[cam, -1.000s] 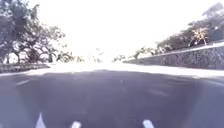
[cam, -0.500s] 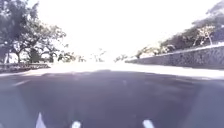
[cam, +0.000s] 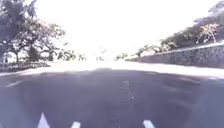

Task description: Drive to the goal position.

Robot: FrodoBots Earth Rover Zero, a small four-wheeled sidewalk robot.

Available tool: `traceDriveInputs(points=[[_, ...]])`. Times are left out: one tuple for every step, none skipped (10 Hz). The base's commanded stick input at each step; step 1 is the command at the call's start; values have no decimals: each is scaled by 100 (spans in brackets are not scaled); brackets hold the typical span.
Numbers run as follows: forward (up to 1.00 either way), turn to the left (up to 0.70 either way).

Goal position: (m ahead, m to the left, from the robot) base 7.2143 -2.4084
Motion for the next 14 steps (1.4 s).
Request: traceDriveInputs(points=[[70, -12], [70, -23], [70, -35], [70, -35], [70, -35], [70, -35], [70, -35], [70, -35], [70, -35], [70, -35], [70, -35], [70, -35], [70, -35], [70, -35]])
